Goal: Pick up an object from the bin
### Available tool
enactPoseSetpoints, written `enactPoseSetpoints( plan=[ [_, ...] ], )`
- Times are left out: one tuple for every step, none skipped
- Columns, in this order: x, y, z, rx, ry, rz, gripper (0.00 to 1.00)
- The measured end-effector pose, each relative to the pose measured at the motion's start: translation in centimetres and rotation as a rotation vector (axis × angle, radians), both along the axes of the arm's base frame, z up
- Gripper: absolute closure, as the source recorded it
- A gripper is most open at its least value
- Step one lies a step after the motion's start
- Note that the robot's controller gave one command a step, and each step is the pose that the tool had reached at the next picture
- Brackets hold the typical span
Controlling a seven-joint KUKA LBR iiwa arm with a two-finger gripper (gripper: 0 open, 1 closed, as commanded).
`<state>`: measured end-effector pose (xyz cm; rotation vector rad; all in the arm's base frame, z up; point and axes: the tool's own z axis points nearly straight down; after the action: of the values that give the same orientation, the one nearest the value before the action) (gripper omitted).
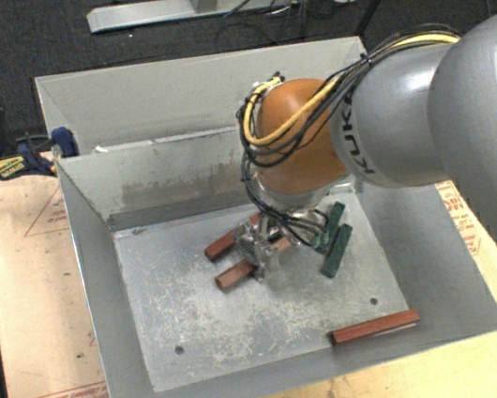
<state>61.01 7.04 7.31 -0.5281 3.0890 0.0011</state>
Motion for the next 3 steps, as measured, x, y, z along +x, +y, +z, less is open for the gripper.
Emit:
enactPoseSetpoints(
  plan=[
    [0.0, 0.0, 0.0, 0.0, 0.0, 0.0, 1.0],
    [1.5, -1.2, 11.1, 0.0, 0.004, -0.016, 1.0],
    [1.5, -1.2, 11.1, 0.0, 0.004, -0.016, 1.0]
  ],
)
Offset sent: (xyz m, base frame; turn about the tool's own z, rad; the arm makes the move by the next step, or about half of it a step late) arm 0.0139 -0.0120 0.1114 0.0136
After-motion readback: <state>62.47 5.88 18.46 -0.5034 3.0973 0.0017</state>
